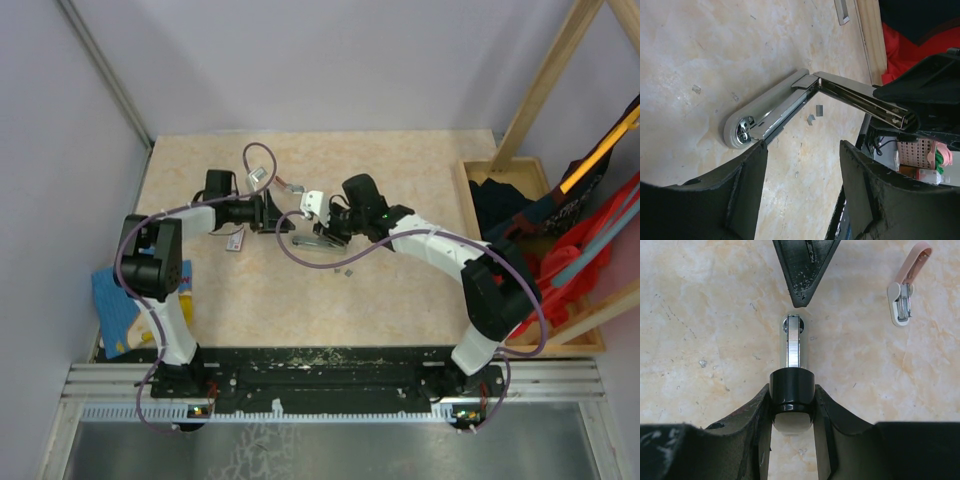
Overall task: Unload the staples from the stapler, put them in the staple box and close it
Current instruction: Unload the staple at the center of the board.
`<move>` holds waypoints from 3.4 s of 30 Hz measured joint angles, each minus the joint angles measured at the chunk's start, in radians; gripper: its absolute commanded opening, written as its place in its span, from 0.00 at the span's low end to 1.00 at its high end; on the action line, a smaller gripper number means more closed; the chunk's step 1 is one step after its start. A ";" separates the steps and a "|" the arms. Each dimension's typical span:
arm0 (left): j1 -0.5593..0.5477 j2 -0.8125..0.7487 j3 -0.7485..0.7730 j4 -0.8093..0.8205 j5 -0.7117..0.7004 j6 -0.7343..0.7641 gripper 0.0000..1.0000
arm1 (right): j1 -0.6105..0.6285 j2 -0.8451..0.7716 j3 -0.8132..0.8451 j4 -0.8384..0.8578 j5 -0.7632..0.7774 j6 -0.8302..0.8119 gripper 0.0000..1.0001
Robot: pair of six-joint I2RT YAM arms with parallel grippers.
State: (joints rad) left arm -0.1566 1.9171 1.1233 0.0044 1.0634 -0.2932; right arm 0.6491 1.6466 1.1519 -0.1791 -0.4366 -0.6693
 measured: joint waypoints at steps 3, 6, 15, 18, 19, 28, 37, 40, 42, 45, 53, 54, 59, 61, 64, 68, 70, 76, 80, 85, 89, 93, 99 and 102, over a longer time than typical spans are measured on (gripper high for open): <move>0.000 0.008 -0.011 0.011 0.000 -0.002 0.64 | -0.005 0.000 0.000 0.000 -0.002 0.000 0.00; 0.000 0.026 -0.011 0.021 0.002 -0.006 0.64 | -0.009 0.000 0.000 0.000 -0.003 0.000 0.00; -0.003 0.074 -0.011 0.060 0.021 -0.048 0.63 | -0.011 0.000 0.000 0.000 -0.013 0.000 0.00; -0.009 0.101 -0.011 0.072 0.031 -0.058 0.63 | -0.011 0.000 0.000 -0.001 -0.014 0.000 0.00; -0.011 0.111 -0.011 0.075 0.032 -0.061 0.62 | -0.011 0.000 0.000 -0.001 -0.014 0.000 0.00; -0.017 0.147 -0.011 0.108 0.057 -0.098 0.60 | -0.011 0.000 0.000 -0.001 -0.021 -0.001 0.00; -0.027 0.189 -0.015 0.183 0.103 -0.163 0.59 | -0.011 0.000 0.000 0.000 -0.029 -0.001 0.00; -0.028 0.197 -0.027 0.231 0.120 -0.198 0.59 | -0.011 0.000 0.000 0.001 -0.030 0.000 0.00; -0.028 0.206 -0.036 0.274 0.132 -0.229 0.59 | -0.011 0.000 0.000 0.001 -0.031 -0.001 0.00; -0.028 0.222 -0.050 0.341 0.150 -0.275 0.58 | -0.011 0.000 0.000 0.001 -0.033 0.000 0.00; -0.028 0.283 -0.121 0.696 0.202 -0.507 0.54 | -0.011 0.001 0.000 0.008 -0.038 0.000 0.00; -0.029 0.296 -0.128 0.750 0.208 -0.548 0.53 | -0.011 0.001 -0.001 0.009 -0.040 0.000 0.00; -0.037 0.334 -0.142 0.935 0.220 -0.685 0.53 | -0.011 0.002 -0.013 0.025 -0.045 0.000 0.00; -0.042 0.335 -0.143 0.968 0.220 -0.707 0.53 | -0.011 0.006 -0.013 0.027 -0.047 0.000 0.00; -0.045 0.335 -0.143 0.996 0.220 -0.727 0.53 | -0.011 0.013 -0.013 0.032 -0.050 0.000 0.00; -0.045 0.335 -0.143 1.010 0.218 -0.736 0.46 | -0.013 0.013 -0.013 0.037 -0.050 0.000 0.00; -0.045 0.335 -0.143 1.012 0.217 -0.739 0.39 | -0.013 0.013 -0.013 0.038 -0.051 0.000 0.00; -0.045 0.335 -0.142 0.991 0.204 -0.717 0.23 | -0.013 0.013 -0.013 0.046 -0.052 0.000 0.00; -0.045 0.335 -0.140 0.948 0.203 -0.675 0.12 | -0.013 0.013 -0.013 0.040 -0.051 0.000 0.00; -0.044 0.331 -0.134 0.914 0.204 -0.653 0.00 | -0.023 0.013 -0.013 0.035 -0.061 0.001 0.00; -0.035 0.303 -0.134 0.881 0.200 -0.645 0.00 | -0.055 0.009 -0.013 0.043 -0.118 0.005 0.00; -0.020 0.250 -0.134 0.860 0.190 -0.645 0.00 | -0.106 -0.018 -0.020 0.075 -0.207 0.007 0.00; 0.016 0.167 -0.134 0.880 0.195 -0.689 0.00 | -0.203 -0.097 -0.061 0.158 -0.375 0.013 0.00; 0.029 0.149 -0.134 0.929 0.205 -0.737 0.00 | -0.244 -0.127 -0.087 0.206 -0.443 0.027 0.00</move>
State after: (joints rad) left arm -0.1276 2.0659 0.9897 0.9329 1.2682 -1.0298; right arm 0.4049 1.5200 1.0649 0.0273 -0.8791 -0.6426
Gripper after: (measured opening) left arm 0.274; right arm 0.330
